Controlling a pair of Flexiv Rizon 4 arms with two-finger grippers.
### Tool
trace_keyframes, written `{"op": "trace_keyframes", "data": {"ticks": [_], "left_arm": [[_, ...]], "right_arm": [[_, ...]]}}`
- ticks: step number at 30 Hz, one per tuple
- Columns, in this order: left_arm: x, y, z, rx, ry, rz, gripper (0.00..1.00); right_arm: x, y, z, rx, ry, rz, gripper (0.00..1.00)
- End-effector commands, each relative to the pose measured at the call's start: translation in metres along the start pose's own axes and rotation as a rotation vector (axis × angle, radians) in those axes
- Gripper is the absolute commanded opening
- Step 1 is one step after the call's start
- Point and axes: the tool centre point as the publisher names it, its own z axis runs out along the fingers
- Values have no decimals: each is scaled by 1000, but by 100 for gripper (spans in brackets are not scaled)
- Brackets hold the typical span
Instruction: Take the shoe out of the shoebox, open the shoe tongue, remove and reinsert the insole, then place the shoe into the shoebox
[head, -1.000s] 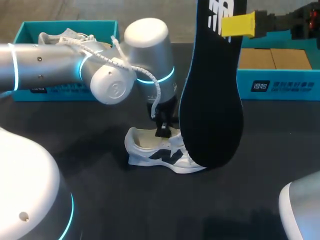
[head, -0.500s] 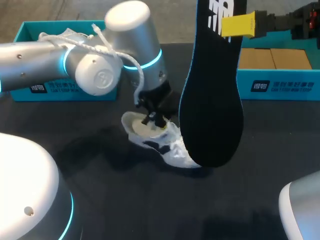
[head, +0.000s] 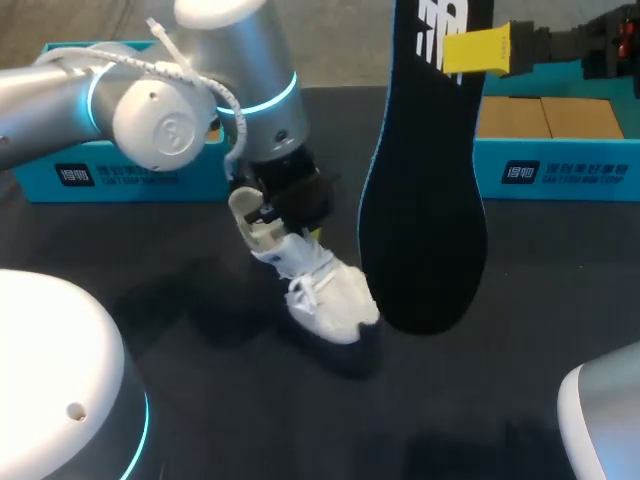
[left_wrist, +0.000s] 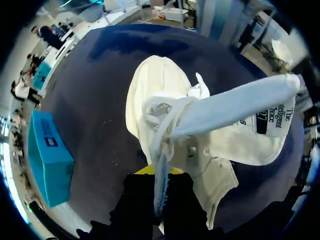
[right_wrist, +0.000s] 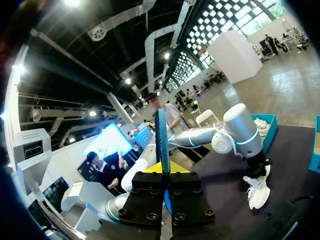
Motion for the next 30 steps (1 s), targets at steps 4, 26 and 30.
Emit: {"op": "trace_keyframes", "data": {"ticks": [4,26,30], "left_arm": [[13,-4,-2,-28,36,331,0],[-14,-16,40,-58,160,642,0],[-18,-17,44,-41,179,632,0]], "right_arm": [[1,3,2,4,-2,2,0],[1,3,2,4,-2,2,0],[1,3,2,4,-2,2,0]]}}
